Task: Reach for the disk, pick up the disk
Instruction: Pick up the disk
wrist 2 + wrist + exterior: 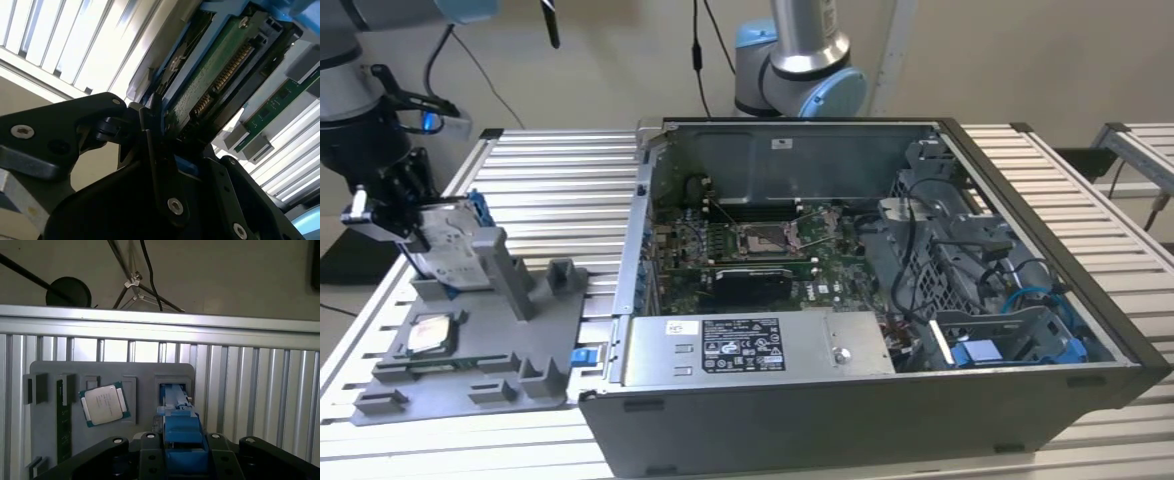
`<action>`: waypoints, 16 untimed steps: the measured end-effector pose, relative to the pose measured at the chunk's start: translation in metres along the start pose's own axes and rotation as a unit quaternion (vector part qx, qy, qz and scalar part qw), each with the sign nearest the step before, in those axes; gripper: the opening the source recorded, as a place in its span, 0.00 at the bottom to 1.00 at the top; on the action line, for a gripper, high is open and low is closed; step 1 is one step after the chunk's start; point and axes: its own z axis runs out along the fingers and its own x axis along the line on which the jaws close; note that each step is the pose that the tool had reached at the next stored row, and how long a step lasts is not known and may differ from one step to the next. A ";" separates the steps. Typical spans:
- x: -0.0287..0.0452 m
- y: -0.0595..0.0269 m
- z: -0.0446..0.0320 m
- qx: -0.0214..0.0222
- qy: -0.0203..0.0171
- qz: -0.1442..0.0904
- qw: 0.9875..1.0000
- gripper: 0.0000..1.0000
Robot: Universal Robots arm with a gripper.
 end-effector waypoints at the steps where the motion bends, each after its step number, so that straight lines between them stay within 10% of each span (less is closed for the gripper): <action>1: 0.0000 0.0000 -0.0006 0.000 0.000 0.000 1.000 0.00; 16: 0.0000 0.0004 -0.0140 0.000 0.000 0.000 1.000 0.00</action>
